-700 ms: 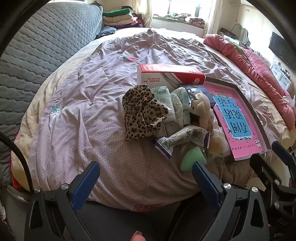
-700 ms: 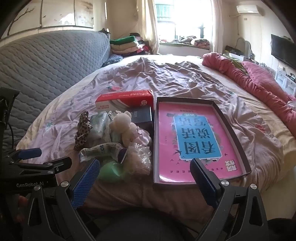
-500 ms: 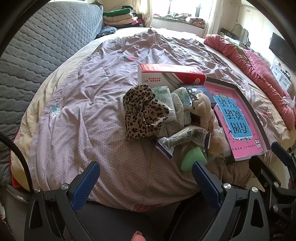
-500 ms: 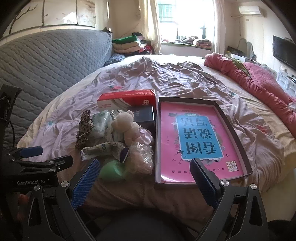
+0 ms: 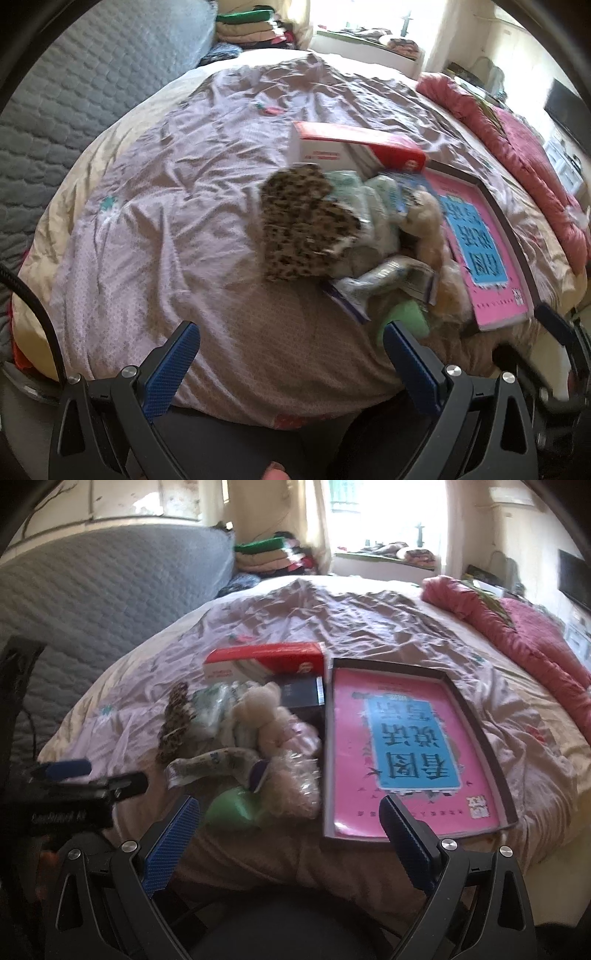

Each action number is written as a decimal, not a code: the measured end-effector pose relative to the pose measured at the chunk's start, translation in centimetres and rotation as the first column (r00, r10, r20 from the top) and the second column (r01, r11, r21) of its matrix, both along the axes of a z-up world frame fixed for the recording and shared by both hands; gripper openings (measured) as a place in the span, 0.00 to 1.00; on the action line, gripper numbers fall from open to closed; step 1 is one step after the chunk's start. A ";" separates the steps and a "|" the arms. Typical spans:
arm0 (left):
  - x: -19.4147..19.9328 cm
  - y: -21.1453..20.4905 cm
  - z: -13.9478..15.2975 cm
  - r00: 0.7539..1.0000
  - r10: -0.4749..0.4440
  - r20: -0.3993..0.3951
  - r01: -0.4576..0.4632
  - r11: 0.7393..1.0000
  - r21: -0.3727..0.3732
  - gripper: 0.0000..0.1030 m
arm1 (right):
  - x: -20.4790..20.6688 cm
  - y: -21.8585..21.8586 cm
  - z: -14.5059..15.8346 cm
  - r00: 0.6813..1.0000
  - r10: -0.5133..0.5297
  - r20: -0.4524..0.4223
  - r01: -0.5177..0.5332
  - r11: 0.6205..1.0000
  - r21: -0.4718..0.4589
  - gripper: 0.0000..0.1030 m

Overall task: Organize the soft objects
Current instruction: 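Grasp the leopard-print cloth with the left tool while the right tool grasps the bagged green sponge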

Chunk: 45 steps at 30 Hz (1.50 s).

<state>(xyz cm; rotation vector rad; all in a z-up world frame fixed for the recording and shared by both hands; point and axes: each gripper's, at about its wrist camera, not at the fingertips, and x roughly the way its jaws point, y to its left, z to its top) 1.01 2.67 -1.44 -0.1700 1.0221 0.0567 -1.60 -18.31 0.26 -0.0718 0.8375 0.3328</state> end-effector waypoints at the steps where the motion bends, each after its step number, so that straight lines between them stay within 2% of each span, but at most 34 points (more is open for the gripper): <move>1: 0.2 0.4 -0.1 1.000 0.008 -0.003 -0.008 1.000 -0.009 0.97 | 0.0 0.5 -0.1 1.000 0.023 -0.010 -0.023 1.000 -0.007 0.95; 4: 0.6 1.6 -0.3 0.999 0.028 0.038 -0.029 1.000 0.005 0.97 | 0.5 1.6 -0.8 0.996 0.050 -0.075 -0.050 0.999 0.006 0.95; 7: 1.3 2.4 -0.5 0.998 0.032 0.053 -0.034 0.999 0.023 0.97 | 1.4 1.9 -1.7 0.985 -0.057 -0.162 0.068 0.996 0.060 0.95; 9: 1.9 2.8 -0.8 0.998 0.028 0.048 -0.029 1.000 0.009 0.97 | 1.8 2.0 -2.5 0.971 -0.135 -0.198 0.147 0.988 0.051 0.95; 12: 3.1 3.4 -0.7 0.997 0.006 0.071 -0.005 1.000 -0.012 0.97 | 2.5 1.5 -4.1 0.928 -0.208 -0.309 0.257 0.958 0.126 0.95; 13: 3.4 3.4 -0.9 0.998 0.001 0.055 0.001 1.000 -0.020 0.97 | 2.5 1.3 -4.4 0.915 -0.229 -0.333 0.291 0.945 0.151 0.95; 14: 3.8 3.5 -1.0 0.999 -0.007 0.049 0.008 0.999 -0.036 0.97 | 2.6 1.2 -4.6 0.905 -0.246 -0.347 0.318 0.932 0.171 0.95; 19: 5.4 3.5 -1.2 0.999 -0.027 0.042 0.032 0.994 -0.104 0.97 | 2.9 2.5 -4.4 0.897 -0.276 -0.345 0.366 0.901 0.232 0.94; 22: 6.4 3.4 -1.4 0.999 -0.032 0.038 0.037 0.991 -0.128 0.97 | 3.5 3.3 -5.4 0.872 -0.315 -0.375 0.415 0.882 0.224 0.91; 24: 7.1 3.3 -1.6 0.998 -0.042 0.035 0.047 0.989 -0.139 0.97 | 3.8 3.5 -6.2 0.851 -0.334 -0.405 0.447 0.866 0.224 0.85; 26: 7.6 3.3 -1.9 0.998 -0.049 0.031 0.053 0.990 -0.131 0.97 | 4.0 3.1 -7.0 0.834 -0.353 -0.424 0.478 0.846 0.236 0.71; 30: 8.2 3.6 -2.8 0.999 -0.051 0.006 0.051 0.988 -0.146 0.97 | 4.6 2.0 -8.4 0.795 -0.383 -0.470 0.535 0.808 0.247 0.61; 31: 8.3 3.7 -3.0 0.999 -0.051 0.001 0.051 0.986 -0.157 0.97 | 4.8 1.8 -8.8 0.788 -0.379 -0.485 0.542 0.801 0.254 0.55; 33: 8.5 3.8 -3.2 0.999 -0.052 -0.003 0.051 0.985 -0.163 0.96 | 4.9 1.6 -9.0 0.786 -0.360 -0.502 0.539 0.797 0.273 0.50; 34: 8.6 3.8 -3.3 0.999 -0.055 0.002 0.054 0.985 -0.165 0.95 | 4.9 1.5 -9.0 0.789 -0.338 -0.514 0.533 0.792 0.297 0.43; 37: 8.6 3.9 -3.4 0.998 -0.055 0.006 0.055 0.982 -0.181 0.84 | 4.6 1.4 -8.9 0.801 -0.298 -0.519 0.505 0.802 0.320 0.43; 40: 9.1 4.3 -3.7 0.999 -0.052 -0.006 0.049 0.973 -0.226 0.72 | 3.9 0.8 -9.3 0.792 -0.271 -0.548 0.507 0.792 0.341 0.43; 42: 9.3 4.7 -4.0 0.999 -0.050 -0.013 0.045 0.963 -0.265 0.55 | 3.7 0.5 -9.3 0.791 -0.262 -0.553 0.503 0.792 0.345 0.43; 44: 9.6 5.0 -4.5 0.998 -0.048 -0.032 0.037 0.953 -0.300 0.46 | 3.3 0.6 -8.8 0.805 -0.243 -0.542 0.477 0.808 0.345 0.43; 45: 9.7 5.2 -4.7 0.998 -0.051 -0.037 0.036 0.946 -0.321 0.39 | 3.1 0.6 -8.4 0.812 -0.237 -0.533 0.463 0.817 0.343 0.43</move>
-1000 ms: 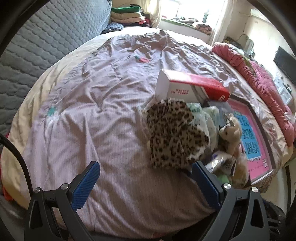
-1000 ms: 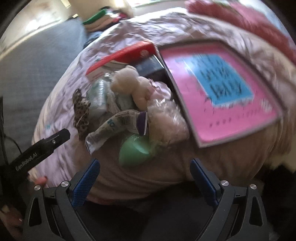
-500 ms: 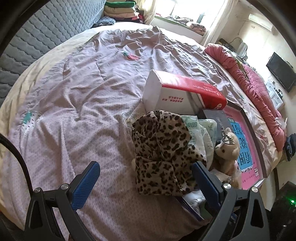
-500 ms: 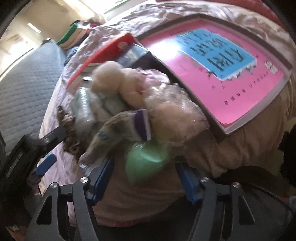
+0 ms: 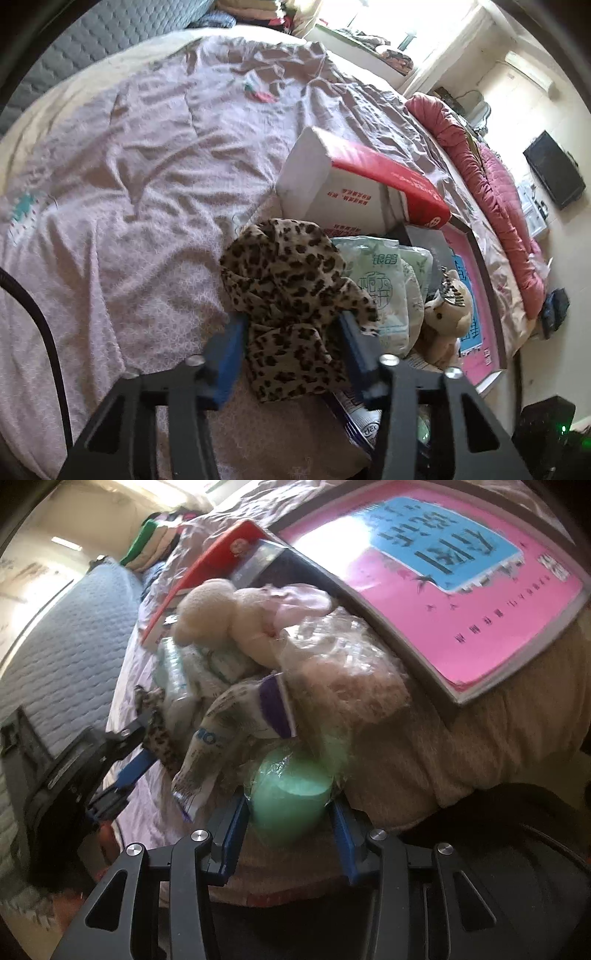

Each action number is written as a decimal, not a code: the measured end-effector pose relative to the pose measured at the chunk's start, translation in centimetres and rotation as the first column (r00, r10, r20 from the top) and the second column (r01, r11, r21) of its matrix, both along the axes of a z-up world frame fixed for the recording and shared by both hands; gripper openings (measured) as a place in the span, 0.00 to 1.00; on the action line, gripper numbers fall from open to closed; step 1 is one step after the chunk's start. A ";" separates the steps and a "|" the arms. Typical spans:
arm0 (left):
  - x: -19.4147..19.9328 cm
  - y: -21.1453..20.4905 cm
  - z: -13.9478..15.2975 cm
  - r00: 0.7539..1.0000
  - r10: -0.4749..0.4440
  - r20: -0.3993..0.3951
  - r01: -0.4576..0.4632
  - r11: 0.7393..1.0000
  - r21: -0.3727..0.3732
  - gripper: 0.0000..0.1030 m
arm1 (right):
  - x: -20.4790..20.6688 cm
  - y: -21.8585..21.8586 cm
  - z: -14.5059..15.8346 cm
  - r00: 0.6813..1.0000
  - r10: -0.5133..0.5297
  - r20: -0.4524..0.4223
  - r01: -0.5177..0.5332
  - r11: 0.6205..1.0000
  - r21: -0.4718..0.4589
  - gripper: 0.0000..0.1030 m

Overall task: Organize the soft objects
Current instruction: 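Grasp the leopard-print cloth with the left tool while the right tool grasps the bagged green sponge, then carry both items over the pink tray and open the left tool onto it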

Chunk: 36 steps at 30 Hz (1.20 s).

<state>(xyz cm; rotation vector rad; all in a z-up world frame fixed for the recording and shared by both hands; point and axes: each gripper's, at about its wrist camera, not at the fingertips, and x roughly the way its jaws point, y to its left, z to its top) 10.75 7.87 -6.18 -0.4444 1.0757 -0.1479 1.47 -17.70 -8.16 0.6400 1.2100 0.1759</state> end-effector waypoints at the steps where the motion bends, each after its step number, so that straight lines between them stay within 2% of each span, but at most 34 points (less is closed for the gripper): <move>1: 0.0 0.1 -0.1 1.000 -0.001 -0.003 0.001 1.000 -0.013 0.35 | -0.1 0.1 0.4 1.000 0.014 0.014 -0.014 1.000 -0.007 0.43; 3: 0.0 0.5 -0.3 1.000 0.005 -0.003 -0.005 1.000 -0.028 0.22 | -0.3 0.3 1.2 0.999 0.037 0.038 -0.036 0.999 -0.029 0.43; 6: -0.3 0.7 -0.3 1.000 0.009 0.005 -0.009 0.999 -0.034 0.14 | -0.6 0.3 2.4 0.996 0.062 0.072 -0.058 0.997 -0.051 0.43; 8: -0.7 0.8 -0.1 1.000 0.011 0.016 -0.010 0.999 -0.037 0.12 | -0.5 0.2 2.9 0.993 0.073 0.090 -0.068 0.996 -0.055 0.43; 13: -2.1 1.0 1.2 0.998 0.019 0.052 -0.018 1.000 -0.013 0.12 | -0.6 0.0 3.9 0.987 0.099 0.127 -0.091 0.994 -0.061 0.43; 22: -4.4 -0.7 6.0 0.987 -0.019 0.159 0.012 0.999 0.043 0.12 | -0.5 -0.2 7.1 0.959 0.119 0.256 -0.085 0.987 -0.138 0.42; 28: -5.0 -3.8 9.2 0.974 -0.085 0.209 0.078 0.996 0.042 0.12 | -0.5 -1.4 9.9 0.924 0.117 0.364 -0.046 0.980 -0.196 0.42; 36: -5.7 -9.5 10.9 0.955 -0.193 0.227 0.181 0.981 0.073 0.12 | -1.0 -5.6 12.5 0.874 0.091 0.478 0.042 0.964 -0.262 0.42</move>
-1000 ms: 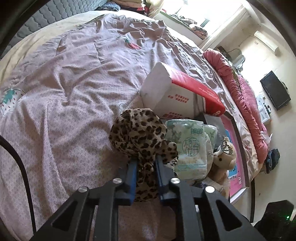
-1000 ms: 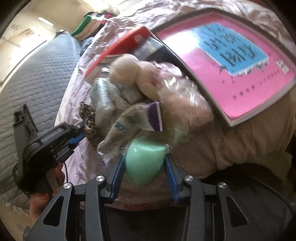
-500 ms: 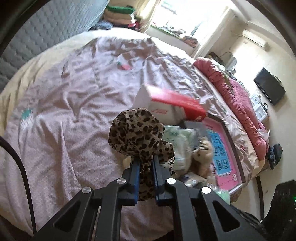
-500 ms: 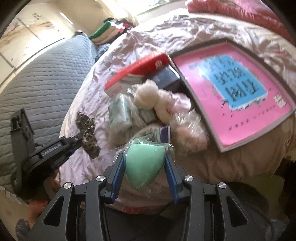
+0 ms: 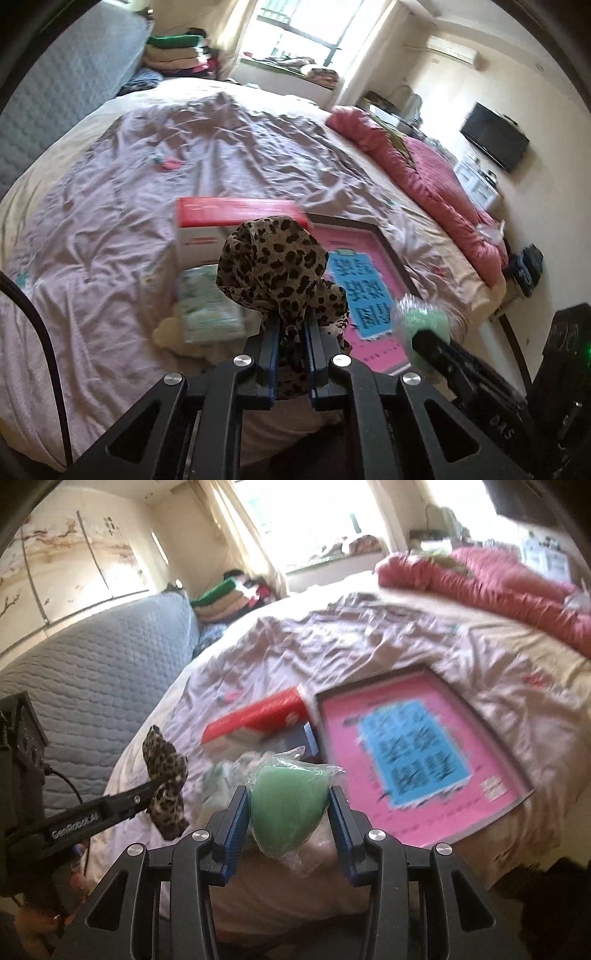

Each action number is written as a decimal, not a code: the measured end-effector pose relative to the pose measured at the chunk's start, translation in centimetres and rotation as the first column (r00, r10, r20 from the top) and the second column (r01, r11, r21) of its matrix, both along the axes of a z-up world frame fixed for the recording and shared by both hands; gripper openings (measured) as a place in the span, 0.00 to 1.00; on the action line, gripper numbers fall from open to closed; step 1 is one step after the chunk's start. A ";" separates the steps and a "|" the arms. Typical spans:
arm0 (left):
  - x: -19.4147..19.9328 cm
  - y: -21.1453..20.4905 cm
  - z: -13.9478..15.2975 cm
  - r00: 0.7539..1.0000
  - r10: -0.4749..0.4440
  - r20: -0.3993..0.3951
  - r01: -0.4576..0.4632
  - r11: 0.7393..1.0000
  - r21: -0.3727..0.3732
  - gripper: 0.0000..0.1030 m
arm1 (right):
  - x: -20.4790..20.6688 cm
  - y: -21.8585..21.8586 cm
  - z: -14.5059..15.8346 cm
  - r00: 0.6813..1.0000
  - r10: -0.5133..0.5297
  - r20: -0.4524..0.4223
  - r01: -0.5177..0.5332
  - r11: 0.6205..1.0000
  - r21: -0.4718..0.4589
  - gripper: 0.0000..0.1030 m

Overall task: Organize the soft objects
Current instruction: 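Carry both items over the pink tray and open the left tool onto it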

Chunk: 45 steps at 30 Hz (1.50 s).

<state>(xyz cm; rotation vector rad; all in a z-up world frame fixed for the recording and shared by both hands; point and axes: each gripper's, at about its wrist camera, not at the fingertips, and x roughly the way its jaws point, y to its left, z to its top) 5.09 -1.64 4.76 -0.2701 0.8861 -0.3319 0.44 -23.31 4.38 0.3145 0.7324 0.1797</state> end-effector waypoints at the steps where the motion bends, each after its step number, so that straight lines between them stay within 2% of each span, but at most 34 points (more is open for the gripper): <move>1: 0.0 -0.6 0.0 1.000 -0.008 0.002 0.008 1.000 0.005 0.12 | -0.1 -0.6 0.2 1.000 -0.009 0.009 0.009 1.000 -0.002 0.42; 6: 0.1 -4.1 0.2 0.998 -0.069 -0.003 0.070 0.997 0.020 0.12 | 0.0 -4.1 0.3 0.997 -0.061 0.041 0.061 0.998 0.001 0.42; 13: 0.8 -9.4 -0.6 0.986 -0.162 -0.027 0.163 0.986 0.031 0.12 | 0.6 -9.0 -0.7 0.991 -0.129 0.034 0.128 0.992 0.010 0.42; 23: 2.3 -15.7 -4.2 0.960 -0.253 -0.120 0.259 0.965 0.036 0.12 | 2.4 -12.6 -2.9 0.989 -0.147 -0.006 0.147 0.989 -0.013 0.42; 34: 3.2 -18.6 -7.5 0.925 -0.314 -0.215 0.337 0.938 0.076 0.12 | 3.8 -14.3 -6.0 0.981 -0.171 -0.087 0.170 0.985 -0.020 0.43; 45: 4.5 -19.6 -9.5 0.906 -0.318 -0.280 0.356 0.930 0.093 0.12 | 4.9 -15.2 -9.0 0.969 -0.178 -0.174 0.174 0.984 -0.036 0.44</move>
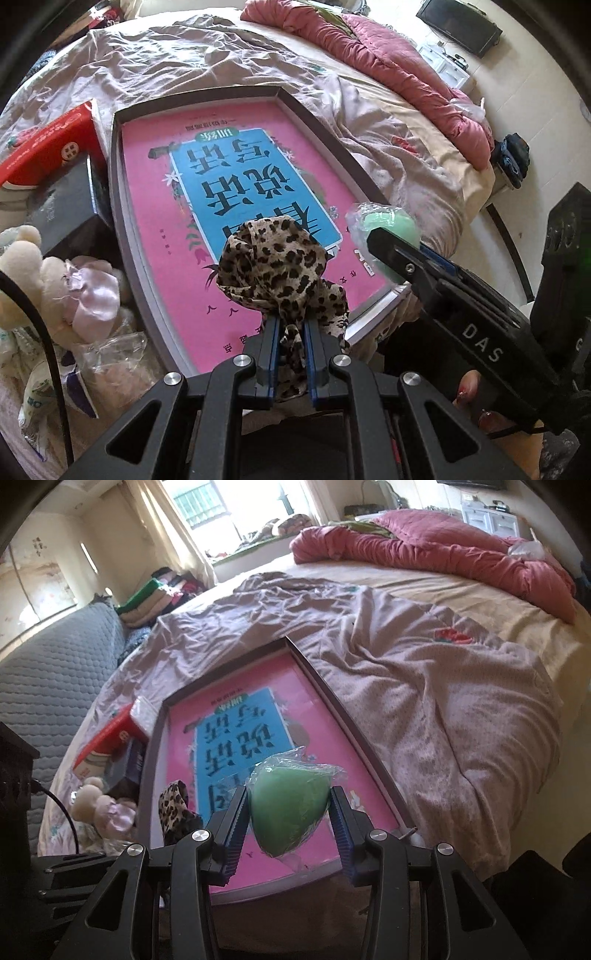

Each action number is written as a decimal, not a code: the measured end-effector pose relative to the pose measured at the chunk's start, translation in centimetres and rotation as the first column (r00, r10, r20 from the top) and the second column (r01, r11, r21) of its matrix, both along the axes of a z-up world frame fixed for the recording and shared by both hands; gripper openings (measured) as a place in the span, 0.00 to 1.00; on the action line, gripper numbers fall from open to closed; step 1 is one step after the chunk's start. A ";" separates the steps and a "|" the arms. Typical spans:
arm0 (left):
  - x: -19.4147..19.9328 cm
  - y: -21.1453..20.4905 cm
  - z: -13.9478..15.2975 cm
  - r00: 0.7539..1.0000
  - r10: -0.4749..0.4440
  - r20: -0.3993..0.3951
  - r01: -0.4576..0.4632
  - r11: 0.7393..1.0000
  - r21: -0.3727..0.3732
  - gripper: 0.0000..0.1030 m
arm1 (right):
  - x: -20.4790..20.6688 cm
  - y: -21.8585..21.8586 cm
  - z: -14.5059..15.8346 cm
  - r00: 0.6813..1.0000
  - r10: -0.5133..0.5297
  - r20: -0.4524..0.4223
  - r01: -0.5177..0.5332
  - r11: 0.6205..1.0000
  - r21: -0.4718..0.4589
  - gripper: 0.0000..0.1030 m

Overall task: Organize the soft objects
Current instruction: 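Carry both items over the pink tray and open the left tool onto it, then lower the green sponge onto the pink tray and open the right tool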

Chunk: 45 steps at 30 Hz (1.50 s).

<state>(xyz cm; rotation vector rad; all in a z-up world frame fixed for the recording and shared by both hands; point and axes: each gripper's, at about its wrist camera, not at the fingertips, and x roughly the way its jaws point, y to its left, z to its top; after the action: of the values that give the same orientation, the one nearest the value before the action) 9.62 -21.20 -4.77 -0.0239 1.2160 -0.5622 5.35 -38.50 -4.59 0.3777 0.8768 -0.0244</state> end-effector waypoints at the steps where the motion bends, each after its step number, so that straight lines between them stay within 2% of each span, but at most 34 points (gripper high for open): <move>1: 0.0 0.0 -0.1 1.000 0.001 -0.004 -0.001 1.000 0.000 0.12 | 0.2 0.0 -0.3 1.000 -0.001 -0.007 0.001 1.000 -0.004 0.44; 10: 0.3 0.2 -0.5 1.000 0.013 -0.027 -0.013 1.000 -0.013 0.12 | 0.6 -0.2 -1.6 0.999 -0.013 -0.050 0.012 1.000 -0.027 0.46; 16: 0.3 0.2 -0.5 1.000 0.015 -0.024 -0.015 1.000 -0.013 0.15 | 0.6 -0.1 -1.6 0.999 -0.018 -0.048 0.016 0.999 -0.040 0.46; 20: 0.3 0.3 -0.3 1.000 0.017 -0.015 -0.018 1.000 -0.013 0.17 | 0.6 0.0 -1.4 0.999 -0.014 -0.043 0.012 0.999 -0.044 0.51; 23: 0.2 0.3 -0.2 1.000 0.019 -0.011 -0.019 1.000 -0.007 0.21 | 0.5 0.1 -1.2 0.999 -0.013 -0.040 0.011 0.999 -0.049 0.52; 30: 0.2 0.6 0.5 0.999 0.043 0.005 -0.042 0.999 -0.010 0.37 | 0.1 -0.4 -0.6 0.999 -0.034 -0.023 0.033 0.998 -0.048 0.57; 38: 0.2 1.0 1.3 0.997 0.066 0.029 -0.066 0.998 -0.007 0.39 | -0.4 -1.1 0.0 0.999 -0.054 -0.010 0.053 0.998 -0.038 0.59; 40: 0.1 1.2 1.5 0.997 0.068 0.034 -0.068 0.998 -0.009 0.42 | -0.5 -1.1 0.1 0.998 -0.055 -0.009 0.054 0.998 -0.038 0.59; 42: -0.1 1.4 1.8 0.997 0.069 0.045 -0.069 0.998 -0.010 0.49 | -0.6 -1.1 0.2 0.999 -0.054 -0.005 0.053 0.998 -0.036 0.59; 45: -0.4 1.7 2.4 0.995 0.077 0.057 -0.077 0.997 -0.013 0.51 | -0.8 -1.1 0.5 0.999 -0.050 -0.002 0.050 0.998 -0.036 0.60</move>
<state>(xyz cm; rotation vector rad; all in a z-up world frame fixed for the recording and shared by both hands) 9.17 -19.49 -2.41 -0.0626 1.1514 -0.4988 4.55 -39.56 -4.11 0.3664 0.8688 -0.0869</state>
